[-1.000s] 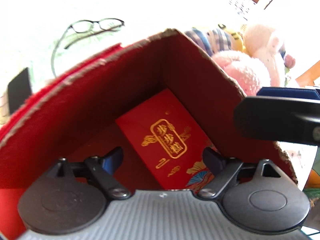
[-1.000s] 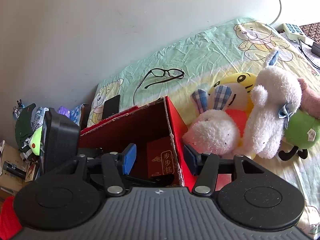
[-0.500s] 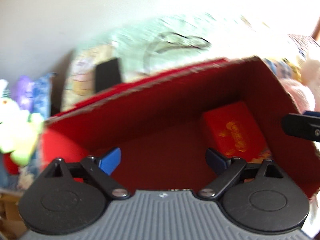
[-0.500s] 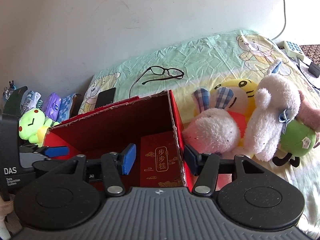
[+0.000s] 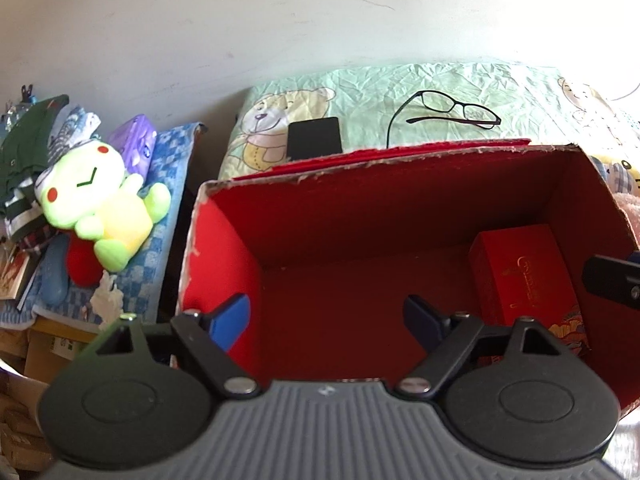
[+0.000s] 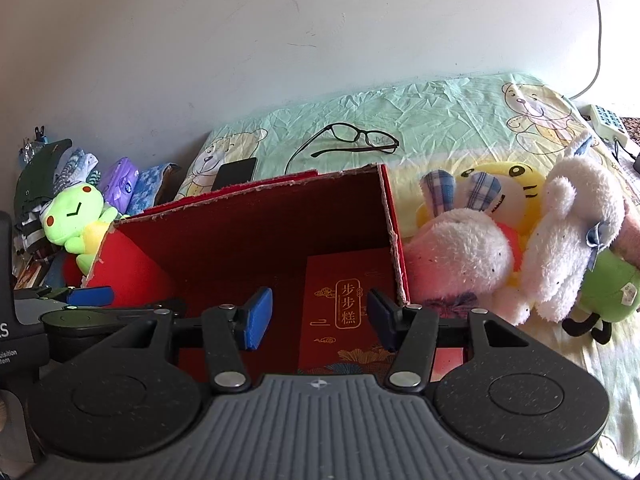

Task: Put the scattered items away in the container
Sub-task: 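Withdraw the right gripper from the red box toward the remaining items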

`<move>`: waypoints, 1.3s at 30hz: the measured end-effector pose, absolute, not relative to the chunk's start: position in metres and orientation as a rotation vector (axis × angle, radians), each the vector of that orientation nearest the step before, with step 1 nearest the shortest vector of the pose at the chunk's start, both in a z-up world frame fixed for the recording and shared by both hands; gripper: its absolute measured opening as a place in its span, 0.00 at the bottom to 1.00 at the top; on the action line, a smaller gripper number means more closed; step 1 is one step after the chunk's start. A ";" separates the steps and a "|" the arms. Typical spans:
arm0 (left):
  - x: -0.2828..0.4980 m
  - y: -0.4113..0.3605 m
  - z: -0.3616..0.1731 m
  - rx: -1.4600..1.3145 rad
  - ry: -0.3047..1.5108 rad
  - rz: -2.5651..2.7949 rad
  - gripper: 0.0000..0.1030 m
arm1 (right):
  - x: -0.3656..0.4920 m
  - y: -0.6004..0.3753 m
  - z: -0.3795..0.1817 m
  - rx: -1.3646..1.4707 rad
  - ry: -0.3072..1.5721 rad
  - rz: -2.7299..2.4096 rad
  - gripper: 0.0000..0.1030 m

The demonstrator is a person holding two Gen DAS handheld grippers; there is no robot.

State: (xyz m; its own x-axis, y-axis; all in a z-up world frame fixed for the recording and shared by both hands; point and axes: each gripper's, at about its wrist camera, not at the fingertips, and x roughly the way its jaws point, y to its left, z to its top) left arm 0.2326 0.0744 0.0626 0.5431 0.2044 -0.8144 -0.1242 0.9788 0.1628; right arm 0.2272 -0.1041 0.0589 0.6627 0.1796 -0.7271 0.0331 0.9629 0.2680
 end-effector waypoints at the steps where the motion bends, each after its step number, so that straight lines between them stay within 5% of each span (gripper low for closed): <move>1: 0.231 0.074 0.061 0.094 0.975 0.206 0.81 | 0.226 -0.104 0.057 0.271 0.847 0.083 0.55; 15: 0.220 0.070 0.050 0.121 0.959 0.281 0.86 | 0.215 -0.105 0.047 0.287 0.832 0.090 0.45; 39: 0.217 0.073 0.030 0.136 1.000 0.335 0.92 | 0.209 -0.104 0.040 0.226 0.760 0.134 0.44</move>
